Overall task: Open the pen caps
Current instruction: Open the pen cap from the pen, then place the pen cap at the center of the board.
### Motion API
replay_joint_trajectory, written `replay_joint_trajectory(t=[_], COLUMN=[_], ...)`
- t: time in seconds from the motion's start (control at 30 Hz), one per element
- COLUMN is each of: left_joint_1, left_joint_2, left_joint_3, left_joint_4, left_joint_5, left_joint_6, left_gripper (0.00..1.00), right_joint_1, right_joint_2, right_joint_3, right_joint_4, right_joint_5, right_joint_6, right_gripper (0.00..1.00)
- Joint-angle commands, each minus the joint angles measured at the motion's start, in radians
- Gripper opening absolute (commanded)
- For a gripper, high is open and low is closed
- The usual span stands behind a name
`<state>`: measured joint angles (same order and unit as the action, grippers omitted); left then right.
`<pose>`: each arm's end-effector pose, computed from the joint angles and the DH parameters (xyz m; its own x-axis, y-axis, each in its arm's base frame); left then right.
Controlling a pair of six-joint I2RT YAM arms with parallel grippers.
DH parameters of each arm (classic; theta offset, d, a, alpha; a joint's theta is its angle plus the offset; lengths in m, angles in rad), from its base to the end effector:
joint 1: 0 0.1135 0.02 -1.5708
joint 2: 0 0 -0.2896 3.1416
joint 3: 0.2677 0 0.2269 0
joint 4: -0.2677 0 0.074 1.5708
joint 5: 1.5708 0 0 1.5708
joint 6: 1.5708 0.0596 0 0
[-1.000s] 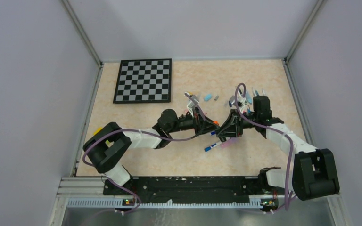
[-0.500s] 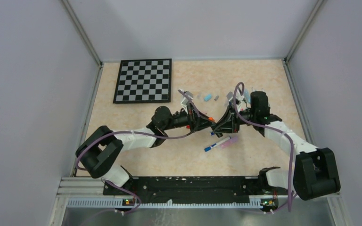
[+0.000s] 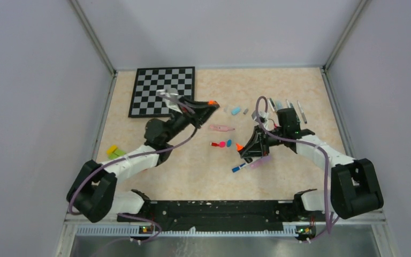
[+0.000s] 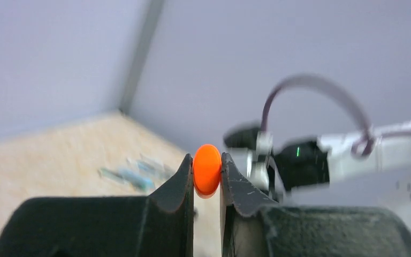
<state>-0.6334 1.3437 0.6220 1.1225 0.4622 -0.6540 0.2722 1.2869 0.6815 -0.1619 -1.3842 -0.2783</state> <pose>0.2067 -0.1848 0.3458 -0.2740 -0.4743 -0.8366 0.8744 0.2392 -0.4221 0.1906 0.1140 0.2573 -0.4421 -0.1763 -0.8795 -0.8867 -0.0623 0.4582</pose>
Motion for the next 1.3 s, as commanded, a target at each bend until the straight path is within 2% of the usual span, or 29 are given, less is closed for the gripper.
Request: replay_joint_trajectory(t=[0.0,0.1,0.23,0.4,0.53,0.63,0.83,1.07,1.27], left_joint_1=[0.045,0.051,0.051,0.05,0.024,-0.036,-0.183,-0.241,-0.253], left_joint_2=[-0.111,-0.131,-0.135,-0.085,-0.004,0.065,0.272,0.514,0.655], left_joint_3=[-0.011,-0.018,-0.01,0.037,0.074,0.147,0.375,0.633,0.813], left_joint_4=[0.226,0.204,0.082,-0.207,-0.351,-0.534,-0.835,-1.073,-1.289], left_joint_5=[-0.2,-0.204,-0.13,0.03,0.087,0.03,-0.145,-0.28,-0.368], left_joint_6=[0.022,0.041,0.022,-0.029,-0.034,0.064,0.257,0.372,0.43], left_gripper=[0.0,0.0,0.0,0.03,0.04,0.04,0.06,0.09,0.11], right_joint_1=[0.009,0.01,-0.002,-0.143,-0.265,-0.367,-0.499,-0.541,-0.554], right_joint_2=[0.02,0.023,0.01,-0.037,-0.072,-0.08,-0.067,-0.049,-0.049], right_joint_3=[-0.004,0.014,0.07,0.078,0.075,0.077,0.066,0.075,0.073], right_joint_4=[-0.103,-0.133,-0.241,-0.178,-0.14,-0.105,-0.054,-0.06,-0.057], right_joint_5=[-0.021,0.009,0.134,0.297,0.446,0.553,0.646,0.649,0.642], right_joint_6=[-0.061,-0.091,-0.205,-0.144,-0.094,-0.036,0.051,0.068,0.073], right_gripper=[0.0,0.0,0.0,0.0,0.0,0.0,0.0,0.0,0.0])
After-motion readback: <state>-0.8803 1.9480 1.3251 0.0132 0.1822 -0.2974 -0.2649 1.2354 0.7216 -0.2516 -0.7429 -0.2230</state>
